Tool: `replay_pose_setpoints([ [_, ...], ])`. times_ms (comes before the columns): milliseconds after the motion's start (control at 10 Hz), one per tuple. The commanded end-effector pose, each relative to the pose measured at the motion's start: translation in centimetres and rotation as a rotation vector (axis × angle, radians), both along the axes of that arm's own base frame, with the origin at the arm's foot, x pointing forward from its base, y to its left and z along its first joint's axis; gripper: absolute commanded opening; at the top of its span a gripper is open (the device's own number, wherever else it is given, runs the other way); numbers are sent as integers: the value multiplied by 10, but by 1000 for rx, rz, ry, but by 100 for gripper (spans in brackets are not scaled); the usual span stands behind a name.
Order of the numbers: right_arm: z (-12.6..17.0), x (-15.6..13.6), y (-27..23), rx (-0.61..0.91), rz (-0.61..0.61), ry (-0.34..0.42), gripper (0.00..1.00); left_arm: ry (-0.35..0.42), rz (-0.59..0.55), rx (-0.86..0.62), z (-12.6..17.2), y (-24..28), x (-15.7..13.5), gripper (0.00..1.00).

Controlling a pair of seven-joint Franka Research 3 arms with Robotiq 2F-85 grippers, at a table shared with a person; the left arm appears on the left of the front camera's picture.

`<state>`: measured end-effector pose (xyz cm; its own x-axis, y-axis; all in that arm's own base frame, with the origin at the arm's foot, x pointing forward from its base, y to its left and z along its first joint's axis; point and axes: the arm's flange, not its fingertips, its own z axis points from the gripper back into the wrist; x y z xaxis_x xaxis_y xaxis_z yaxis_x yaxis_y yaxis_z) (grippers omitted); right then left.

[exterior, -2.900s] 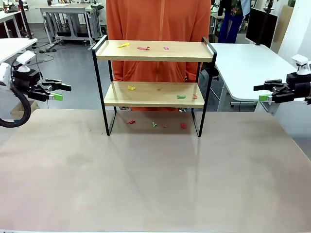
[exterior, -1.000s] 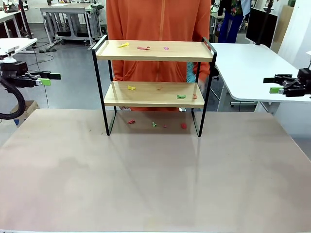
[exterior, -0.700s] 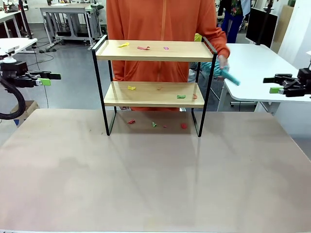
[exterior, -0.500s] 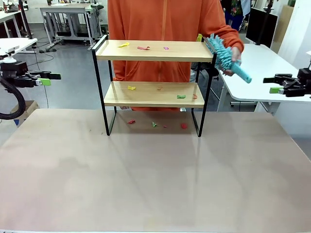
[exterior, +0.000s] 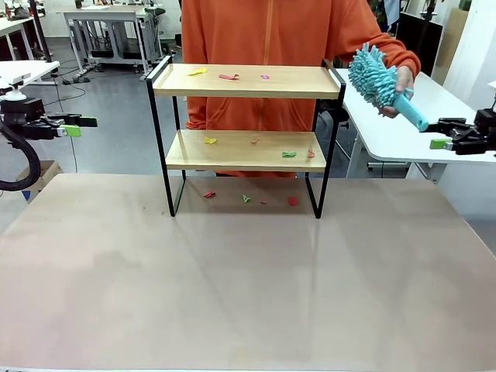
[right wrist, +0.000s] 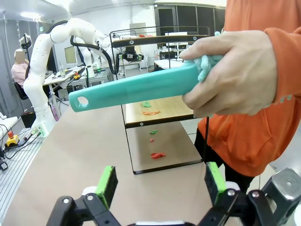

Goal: Clean the shelf.
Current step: Pick up the Duster handed by the human.

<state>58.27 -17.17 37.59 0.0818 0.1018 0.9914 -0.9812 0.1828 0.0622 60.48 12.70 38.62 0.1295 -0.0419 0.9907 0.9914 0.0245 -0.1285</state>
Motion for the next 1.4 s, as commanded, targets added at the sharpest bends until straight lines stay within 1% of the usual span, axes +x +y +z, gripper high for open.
replay_pose_setpoints([
  [0, 3, 0, 0, -1, 0, -5, 100, -16, -6, 7, -1, 1, -1, 100],
  [600, 0, 0, 0, 0, 0, 0, 100, -16, -6, 7, -1, 1, -1, 100],
  [800, 35, -5, -17, -104, -58, 145, 100, -16, -6, 7, -1, 1, -1, 100],
  [900, 57, -9, -22, -161, -54, 178, 100, -16, -6, 7, -1, 1, -1, 100],
  [1000, 85, -13, -25, -237, -89, 214, 100, -16, -6, 7, -1, 1, -1, 100],
  [1200, 132, -19, -20, -360, -201, 295, 100, -16, -6, 7, -1, 1, -1, 100],
  [1300, 149, -18, -9, -433, -285, 335, 100, -16, -6, 7, -1, 1, -1, 100],
])
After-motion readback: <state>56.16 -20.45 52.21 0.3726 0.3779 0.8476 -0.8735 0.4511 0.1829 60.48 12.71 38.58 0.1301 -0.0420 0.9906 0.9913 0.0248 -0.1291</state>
